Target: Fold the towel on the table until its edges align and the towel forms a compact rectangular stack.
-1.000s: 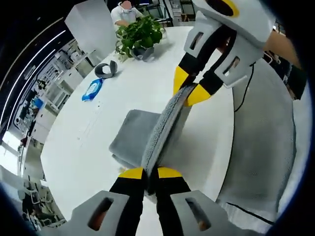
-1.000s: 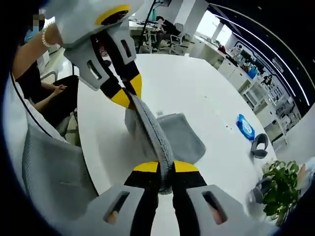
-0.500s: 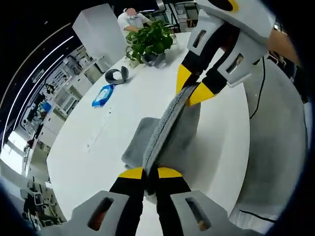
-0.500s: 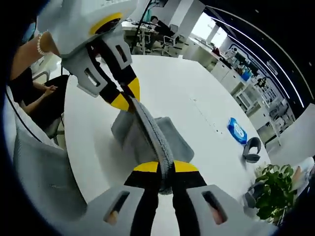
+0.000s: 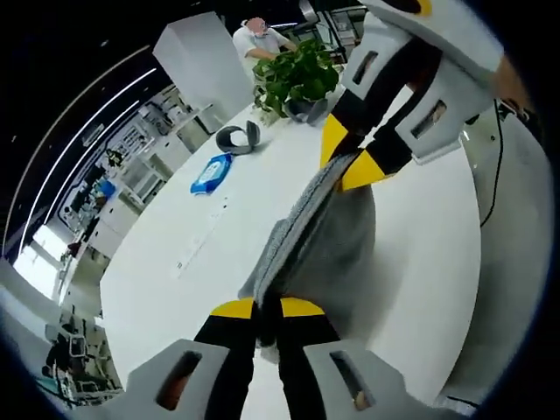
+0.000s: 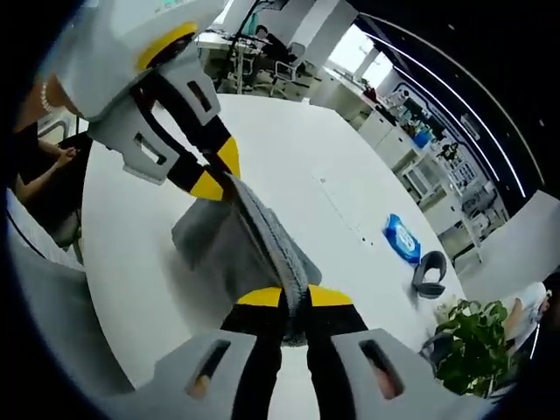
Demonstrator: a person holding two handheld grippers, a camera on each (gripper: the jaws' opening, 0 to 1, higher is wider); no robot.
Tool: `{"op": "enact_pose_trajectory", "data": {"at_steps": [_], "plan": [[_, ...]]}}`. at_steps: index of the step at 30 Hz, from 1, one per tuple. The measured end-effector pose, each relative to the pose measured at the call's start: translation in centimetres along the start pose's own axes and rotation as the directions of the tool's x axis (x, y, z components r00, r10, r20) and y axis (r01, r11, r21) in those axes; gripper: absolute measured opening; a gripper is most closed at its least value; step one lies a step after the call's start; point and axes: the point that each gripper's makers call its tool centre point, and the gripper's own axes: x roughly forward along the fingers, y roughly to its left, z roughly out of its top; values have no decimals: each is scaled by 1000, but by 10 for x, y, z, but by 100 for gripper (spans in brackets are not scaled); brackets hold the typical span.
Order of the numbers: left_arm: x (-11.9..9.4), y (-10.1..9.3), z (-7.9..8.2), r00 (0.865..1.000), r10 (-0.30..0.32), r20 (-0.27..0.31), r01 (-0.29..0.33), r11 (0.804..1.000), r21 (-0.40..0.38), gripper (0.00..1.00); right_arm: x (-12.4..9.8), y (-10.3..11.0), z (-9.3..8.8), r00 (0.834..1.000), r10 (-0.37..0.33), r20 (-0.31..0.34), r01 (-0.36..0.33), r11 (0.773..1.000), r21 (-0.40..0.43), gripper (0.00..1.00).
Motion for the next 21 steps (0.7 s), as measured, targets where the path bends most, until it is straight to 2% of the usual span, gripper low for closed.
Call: {"op": "enact_pose_trajectory", "data": {"at_steps": [5, 13, 19, 21], "plan": [[18, 8, -2, 1000, 26, -4, -26, 999, -37, 8, 18, -9, -2, 1000, -21, 7, 21, 1000, 13, 6], [68, 15, -15, 998, 40, -45, -44, 996, -80, 9, 70, -21, -17, 999, -37, -5, 37, 997, 75, 7], [99, 14, -27, 996, 48, -82, -53, 996, -69, 9, 102, -23, -28, 998, -54, -36, 56, 997, 54, 7], [108, 11, -35, 994, 49, -99, -56, 996, -74, 9, 110, -22, -36, 997, -42, -69, 45, 999, 29, 7]]}}
